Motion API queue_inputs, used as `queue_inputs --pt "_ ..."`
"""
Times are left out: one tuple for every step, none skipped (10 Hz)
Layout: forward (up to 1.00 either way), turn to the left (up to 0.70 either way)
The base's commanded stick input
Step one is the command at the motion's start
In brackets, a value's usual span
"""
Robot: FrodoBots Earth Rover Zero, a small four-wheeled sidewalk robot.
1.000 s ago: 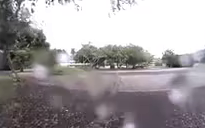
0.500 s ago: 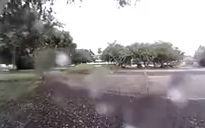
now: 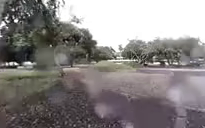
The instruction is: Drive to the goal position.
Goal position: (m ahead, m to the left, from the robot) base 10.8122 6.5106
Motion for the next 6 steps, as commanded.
queue_inputs --pt "0.7 0.0" --pt "0.7 0.0" --pt "0.7 0.0" --pt "0.7 0.0" --pt "0.7 0.0" --pt "0.7 0.0"
